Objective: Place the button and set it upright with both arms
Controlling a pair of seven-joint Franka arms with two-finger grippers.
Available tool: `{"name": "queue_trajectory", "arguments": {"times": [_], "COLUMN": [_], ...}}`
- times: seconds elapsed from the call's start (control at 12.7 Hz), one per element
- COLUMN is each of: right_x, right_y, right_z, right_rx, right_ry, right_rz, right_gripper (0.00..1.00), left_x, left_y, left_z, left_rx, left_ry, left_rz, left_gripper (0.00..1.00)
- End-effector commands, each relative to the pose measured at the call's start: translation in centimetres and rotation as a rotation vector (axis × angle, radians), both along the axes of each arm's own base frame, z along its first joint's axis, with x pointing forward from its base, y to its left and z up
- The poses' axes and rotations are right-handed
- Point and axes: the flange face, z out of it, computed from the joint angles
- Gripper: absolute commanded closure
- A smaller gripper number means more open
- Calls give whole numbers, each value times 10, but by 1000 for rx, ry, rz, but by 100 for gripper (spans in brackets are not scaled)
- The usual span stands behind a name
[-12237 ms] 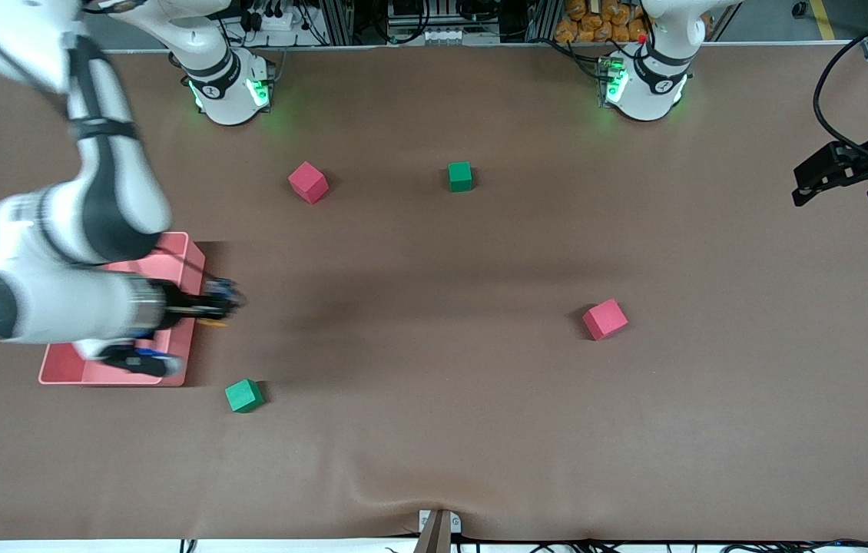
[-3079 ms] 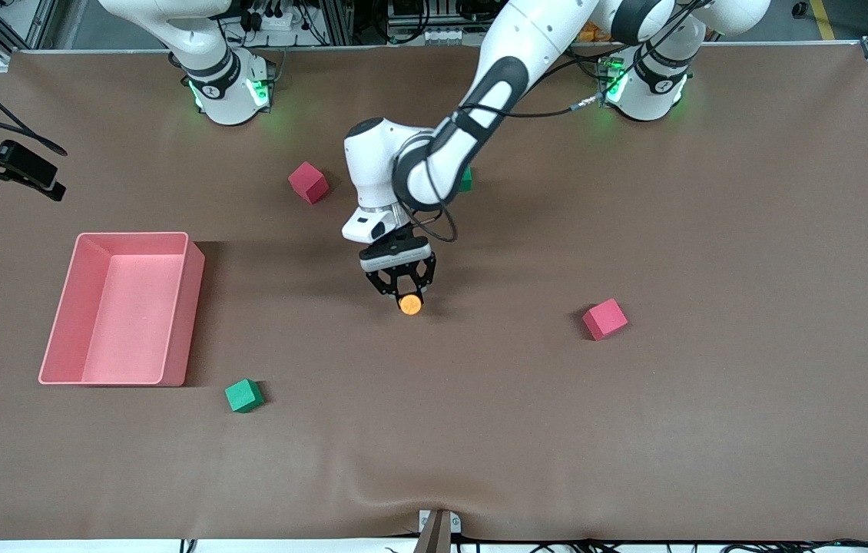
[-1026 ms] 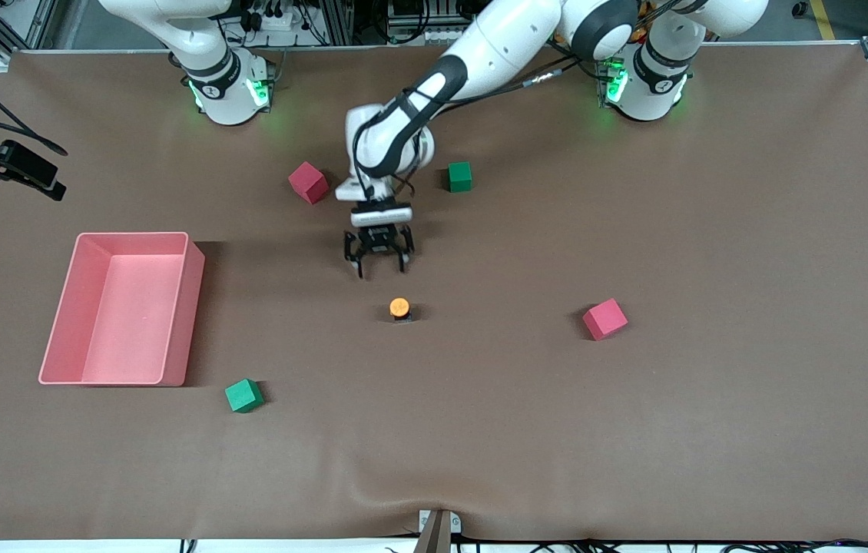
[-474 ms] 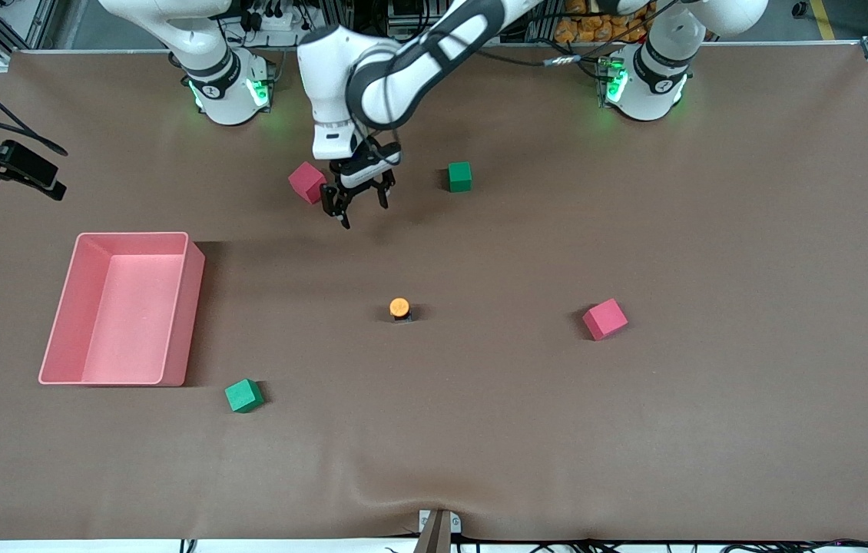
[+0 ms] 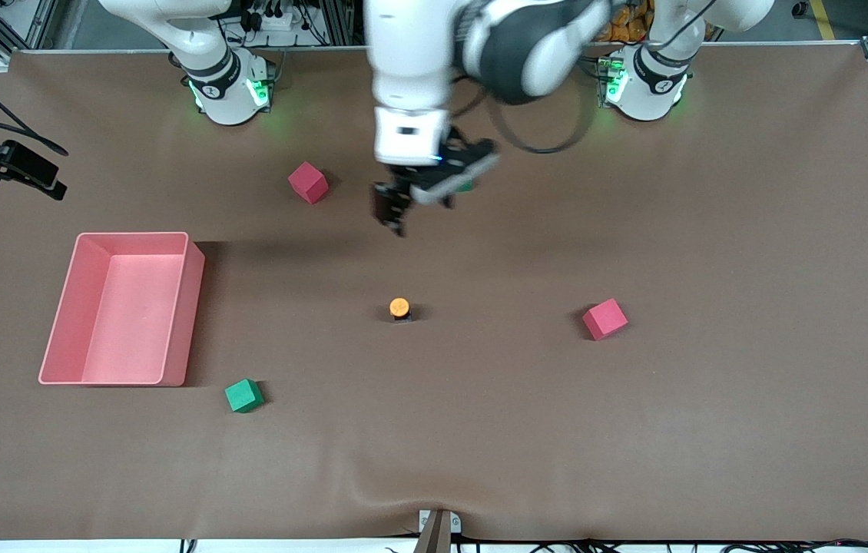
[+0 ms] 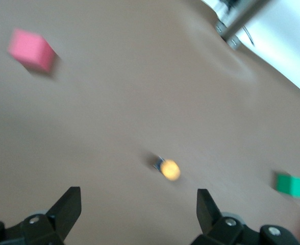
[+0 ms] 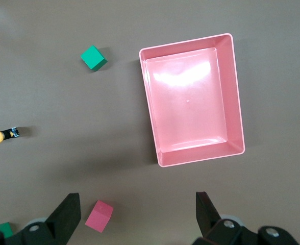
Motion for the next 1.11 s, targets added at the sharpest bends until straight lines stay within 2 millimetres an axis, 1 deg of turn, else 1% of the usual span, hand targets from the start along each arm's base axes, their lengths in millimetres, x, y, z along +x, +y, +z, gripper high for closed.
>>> {"name": "queue_trajectory", "arguments": {"times": [0.0,0.08,0.16,0.24,0.32,0.39,0.55,0.63,0.71,0.79,0.87,0.95,1.03], "right_x": [-7,-7,-7,-7,-7,-7,-7,-7,-7,-7,-8,-7,-7], "right_y": [-2,-1,-2,-2,-2,-2,-2,-2,-2,-2,-2,-4,-5], "right_z": [2,3,3,3,3,2,3,3,2,3,3,2,2], "right_rx": [4,4,4,4,4,4,4,4,4,4,4,4,4], "right_ry": [-2,-2,-2,-2,-2,-1,-2,-2,-1,-2,-1,1,1], "right_rz": [7,9,7,6,7,6,6,4,4,4,4,1,-1], "right_gripper": [0,0,0,0,0,0,0,0,0,0,0,0,0], "left_x": [31,47,58,67,80,92,103,107,105,101,97,91,84], "left_y": [86,127,160,191,225,258,334,364,393,414,427,451,468], "left_z": [39,58,77,91,101,103,118,117,125,128,127,128,129], "left_rx": [42,26,-3,-32,-43,-40,-22,-4,10,21,33,47,54], "left_ry": [63,83,90,92,88,96,110,130,135,163,194,230,250], "left_rz": [-50,-70,-97,-117,-131,-147,-114,-166,-252,-326,-377,-415,-466], "left_gripper": [0,0,0,0,0,0,0,0,0,0,0,0,0]}}
